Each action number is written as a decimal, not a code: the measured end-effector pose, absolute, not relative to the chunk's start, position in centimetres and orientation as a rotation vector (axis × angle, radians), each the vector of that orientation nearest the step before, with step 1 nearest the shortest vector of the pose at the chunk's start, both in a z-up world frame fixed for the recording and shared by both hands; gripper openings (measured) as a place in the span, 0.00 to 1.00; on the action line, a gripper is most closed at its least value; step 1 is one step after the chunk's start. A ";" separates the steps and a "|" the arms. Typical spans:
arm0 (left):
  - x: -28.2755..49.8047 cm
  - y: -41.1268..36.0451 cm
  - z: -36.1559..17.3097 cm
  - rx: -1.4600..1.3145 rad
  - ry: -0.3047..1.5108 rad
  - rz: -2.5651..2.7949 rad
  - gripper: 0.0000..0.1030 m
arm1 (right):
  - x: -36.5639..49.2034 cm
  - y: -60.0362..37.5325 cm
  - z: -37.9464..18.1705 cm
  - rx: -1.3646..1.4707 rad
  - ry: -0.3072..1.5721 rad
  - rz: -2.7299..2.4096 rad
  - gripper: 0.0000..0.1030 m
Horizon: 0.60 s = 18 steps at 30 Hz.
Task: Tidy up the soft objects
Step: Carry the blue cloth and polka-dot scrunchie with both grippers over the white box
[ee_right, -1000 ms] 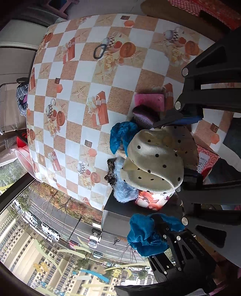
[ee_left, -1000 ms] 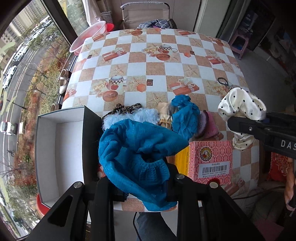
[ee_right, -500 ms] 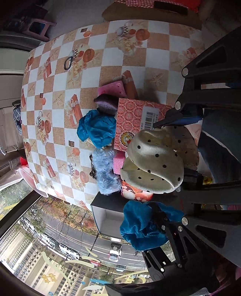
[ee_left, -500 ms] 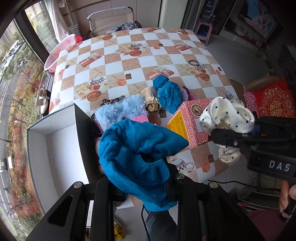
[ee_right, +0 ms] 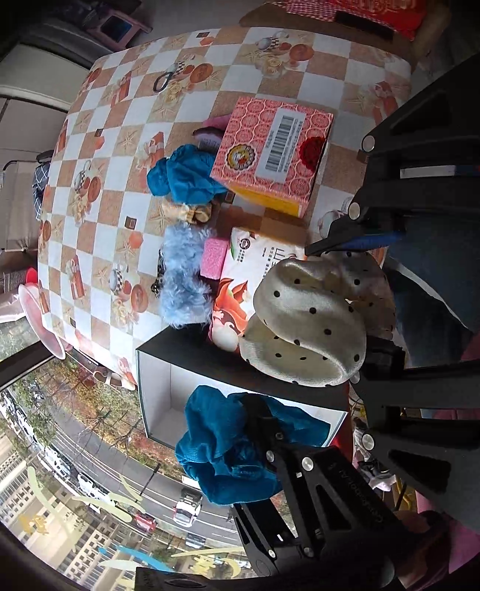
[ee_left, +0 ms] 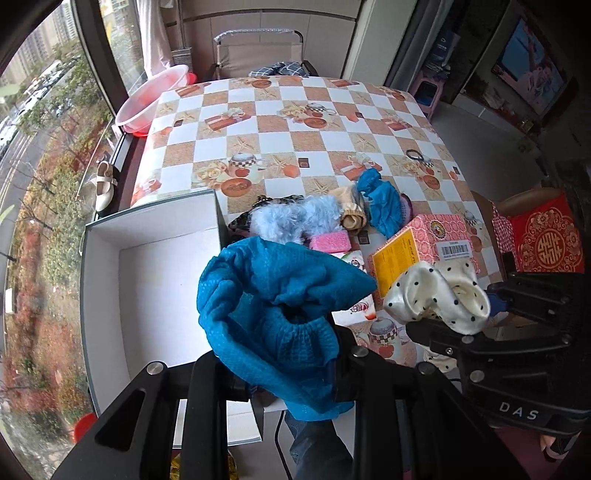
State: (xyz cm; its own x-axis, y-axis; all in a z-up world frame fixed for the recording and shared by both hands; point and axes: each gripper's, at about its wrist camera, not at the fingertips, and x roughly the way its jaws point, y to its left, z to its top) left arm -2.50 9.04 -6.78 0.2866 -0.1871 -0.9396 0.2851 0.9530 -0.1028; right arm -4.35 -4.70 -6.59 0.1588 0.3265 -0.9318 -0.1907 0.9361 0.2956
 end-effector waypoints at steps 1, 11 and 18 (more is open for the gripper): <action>-2.6 9.6 -6.8 0.079 1.239 -0.303 0.28 | -4.2 -4.2 -6.5 0.106 1.363 0.379 0.38; -3.1 14.8 -6.8 -0.034 1.229 -0.178 0.28 | -3.7 1.4 -6.0 -0.034 1.363 0.494 0.38; -3.5 17.9 -7.6 -0.108 1.234 -0.094 0.28 | -3.3 3.7 -6.1 -0.088 1.379 0.552 0.38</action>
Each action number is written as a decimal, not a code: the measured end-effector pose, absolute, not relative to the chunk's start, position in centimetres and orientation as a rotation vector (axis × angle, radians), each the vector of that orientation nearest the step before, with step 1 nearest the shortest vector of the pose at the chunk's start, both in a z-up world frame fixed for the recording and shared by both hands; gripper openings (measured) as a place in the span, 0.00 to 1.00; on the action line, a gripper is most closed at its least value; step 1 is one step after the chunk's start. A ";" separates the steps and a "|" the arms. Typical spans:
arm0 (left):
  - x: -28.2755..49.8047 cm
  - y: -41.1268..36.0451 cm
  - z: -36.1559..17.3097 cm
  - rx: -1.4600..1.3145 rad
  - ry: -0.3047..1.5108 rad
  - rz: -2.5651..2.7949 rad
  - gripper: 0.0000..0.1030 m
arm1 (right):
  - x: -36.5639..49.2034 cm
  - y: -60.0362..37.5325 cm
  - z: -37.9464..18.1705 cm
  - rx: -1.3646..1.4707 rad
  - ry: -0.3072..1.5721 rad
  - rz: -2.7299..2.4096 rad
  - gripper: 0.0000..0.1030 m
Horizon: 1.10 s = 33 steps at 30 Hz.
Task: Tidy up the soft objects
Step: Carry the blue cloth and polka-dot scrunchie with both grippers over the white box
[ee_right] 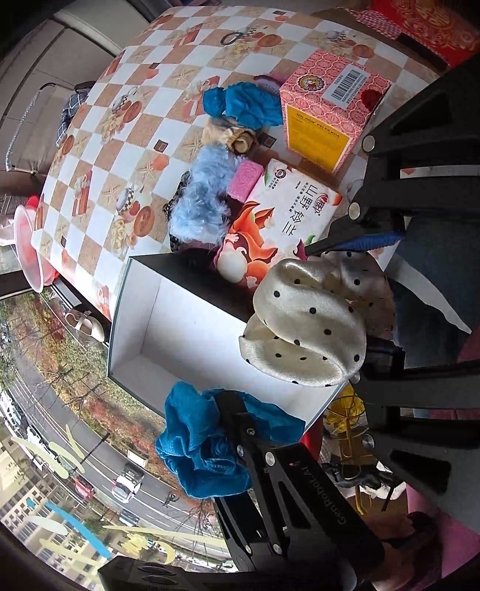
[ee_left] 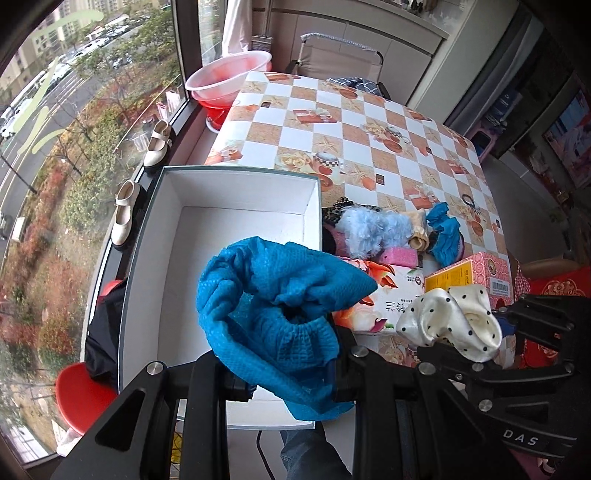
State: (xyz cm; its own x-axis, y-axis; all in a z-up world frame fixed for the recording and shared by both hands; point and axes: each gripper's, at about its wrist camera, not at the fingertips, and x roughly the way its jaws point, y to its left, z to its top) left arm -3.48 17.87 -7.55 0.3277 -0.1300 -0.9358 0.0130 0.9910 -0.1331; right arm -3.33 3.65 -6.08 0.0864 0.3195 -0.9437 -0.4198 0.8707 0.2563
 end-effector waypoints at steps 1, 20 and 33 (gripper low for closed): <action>-3.6 18.4 -7.7 -0.121 1.235 -0.080 0.28 | -3.2 4.0 -6.1 -0.099 1.382 0.561 0.38; -8.5 27.5 -12.9 -0.257 1.339 0.198 0.29 | -3.1 13.2 -6.6 -0.294 1.389 0.766 0.38; -8.8 28.3 -13.9 -0.259 1.363 0.223 0.30 | -4.0 16.9 -8.0 -0.345 1.421 0.833 0.38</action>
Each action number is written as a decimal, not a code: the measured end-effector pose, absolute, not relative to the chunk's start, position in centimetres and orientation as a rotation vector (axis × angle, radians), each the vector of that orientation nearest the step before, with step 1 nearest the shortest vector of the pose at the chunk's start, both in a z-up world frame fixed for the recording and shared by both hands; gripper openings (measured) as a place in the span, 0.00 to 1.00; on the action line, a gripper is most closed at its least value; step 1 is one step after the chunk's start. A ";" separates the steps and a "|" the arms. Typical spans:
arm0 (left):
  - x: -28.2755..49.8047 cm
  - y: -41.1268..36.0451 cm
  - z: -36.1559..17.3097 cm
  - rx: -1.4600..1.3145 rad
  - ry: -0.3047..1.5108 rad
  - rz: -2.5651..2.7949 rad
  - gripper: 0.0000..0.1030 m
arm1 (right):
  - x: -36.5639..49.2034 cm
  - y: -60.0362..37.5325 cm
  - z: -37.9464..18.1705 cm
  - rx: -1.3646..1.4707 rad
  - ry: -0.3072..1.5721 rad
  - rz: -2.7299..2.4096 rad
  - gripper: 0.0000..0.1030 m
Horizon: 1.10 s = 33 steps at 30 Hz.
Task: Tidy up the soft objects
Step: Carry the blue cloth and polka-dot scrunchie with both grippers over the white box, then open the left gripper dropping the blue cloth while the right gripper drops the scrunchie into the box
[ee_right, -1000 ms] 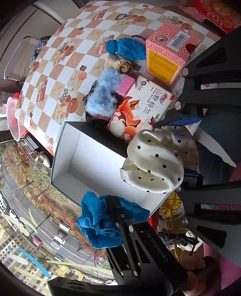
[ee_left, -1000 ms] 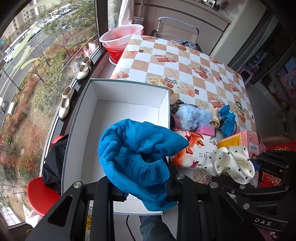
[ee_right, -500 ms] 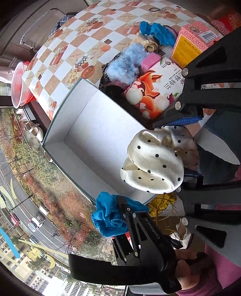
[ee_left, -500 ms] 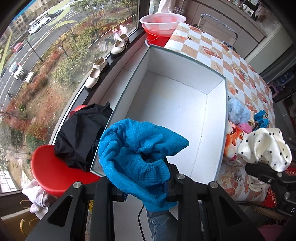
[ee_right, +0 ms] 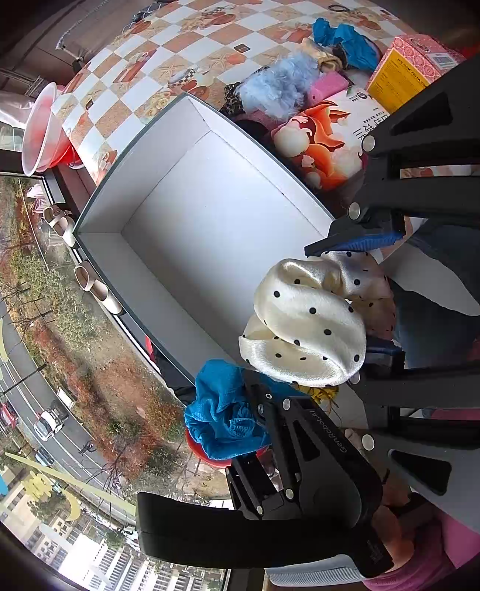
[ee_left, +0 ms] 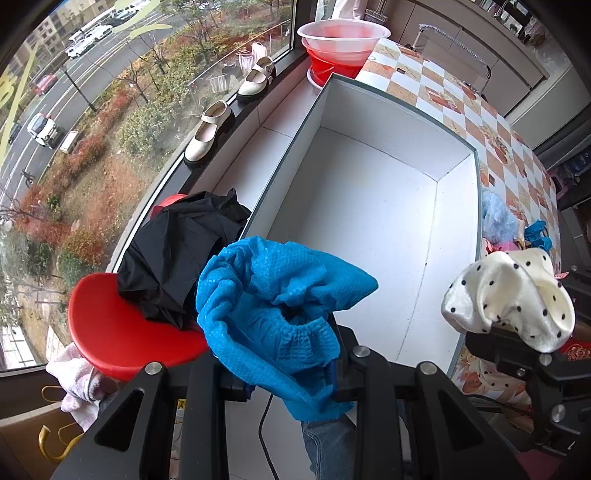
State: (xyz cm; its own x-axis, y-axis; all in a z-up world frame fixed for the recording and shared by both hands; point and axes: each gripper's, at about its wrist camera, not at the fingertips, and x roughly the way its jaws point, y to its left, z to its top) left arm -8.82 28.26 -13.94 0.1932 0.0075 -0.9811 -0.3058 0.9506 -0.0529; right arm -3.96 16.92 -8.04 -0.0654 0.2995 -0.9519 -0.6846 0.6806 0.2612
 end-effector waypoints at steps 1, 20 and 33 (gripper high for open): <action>-8.7 28.2 -14.0 -0.257 1.364 0.221 0.30 | -3.9 16.9 -8.1 -0.344 1.424 0.831 0.38; -7.9 27.9 -15.3 -0.217 1.407 0.204 0.30 | -3.2 16.9 -9.7 -0.329 1.467 0.829 0.38; -8.0 28.0 -15.7 -0.223 1.411 0.213 0.30 | -3.3 17.6 -9.9 -0.352 1.466 0.841 0.38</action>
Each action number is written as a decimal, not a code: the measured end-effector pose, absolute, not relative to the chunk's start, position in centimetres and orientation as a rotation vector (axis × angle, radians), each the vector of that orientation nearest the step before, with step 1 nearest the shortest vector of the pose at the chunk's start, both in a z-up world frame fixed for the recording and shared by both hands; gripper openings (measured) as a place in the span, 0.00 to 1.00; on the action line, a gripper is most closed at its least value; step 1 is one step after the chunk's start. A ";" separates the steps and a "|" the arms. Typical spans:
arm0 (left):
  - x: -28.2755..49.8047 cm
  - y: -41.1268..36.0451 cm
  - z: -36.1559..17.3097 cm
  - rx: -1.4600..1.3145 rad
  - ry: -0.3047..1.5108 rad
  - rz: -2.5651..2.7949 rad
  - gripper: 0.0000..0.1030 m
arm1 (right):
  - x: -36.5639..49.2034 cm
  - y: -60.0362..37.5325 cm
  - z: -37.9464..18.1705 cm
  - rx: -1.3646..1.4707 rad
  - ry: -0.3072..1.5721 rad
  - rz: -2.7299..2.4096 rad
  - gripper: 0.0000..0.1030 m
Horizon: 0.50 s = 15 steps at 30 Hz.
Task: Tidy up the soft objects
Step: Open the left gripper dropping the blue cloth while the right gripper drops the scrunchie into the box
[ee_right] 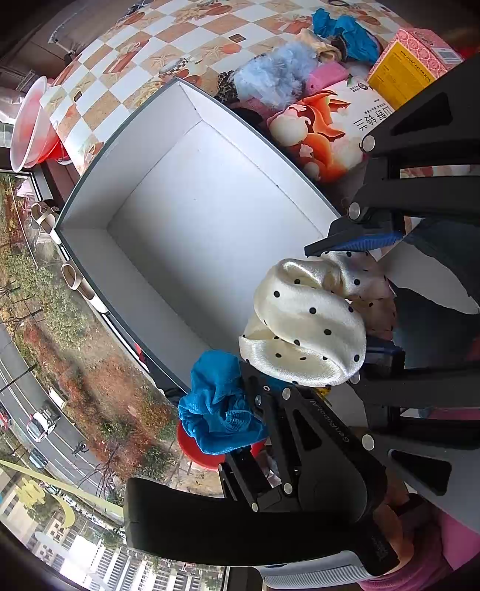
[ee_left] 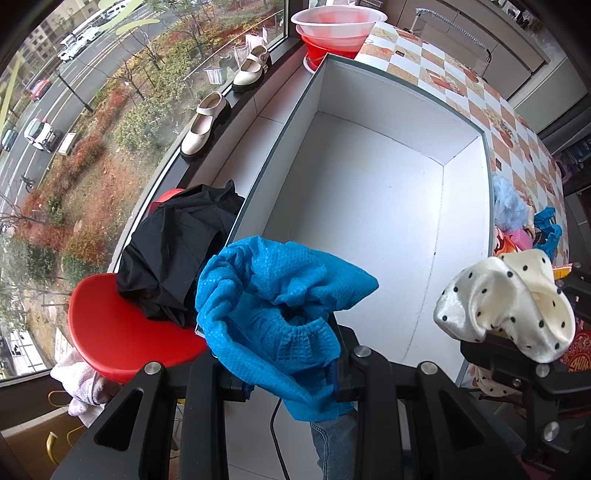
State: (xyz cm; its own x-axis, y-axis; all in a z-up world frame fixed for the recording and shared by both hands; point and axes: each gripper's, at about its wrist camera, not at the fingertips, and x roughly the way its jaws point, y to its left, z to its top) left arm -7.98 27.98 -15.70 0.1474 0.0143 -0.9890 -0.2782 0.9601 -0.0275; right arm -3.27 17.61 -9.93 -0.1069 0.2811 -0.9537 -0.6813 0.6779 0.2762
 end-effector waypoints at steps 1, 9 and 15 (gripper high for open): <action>-8.0 28.0 -15.7 -0.222 1.411 0.213 0.30 | -3.3 17.6 -9.9 -0.352 1.466 0.842 0.38; -8.3 28.1 -16.0 -0.218 1.407 0.214 0.30 | -3.3 17.6 -10.0 -0.351 1.463 0.842 0.38; -8.3 28.1 -16.0 -0.215 1.409 0.214 0.30 | -3.3 17.6 -9.9 -0.354 1.460 0.844 0.38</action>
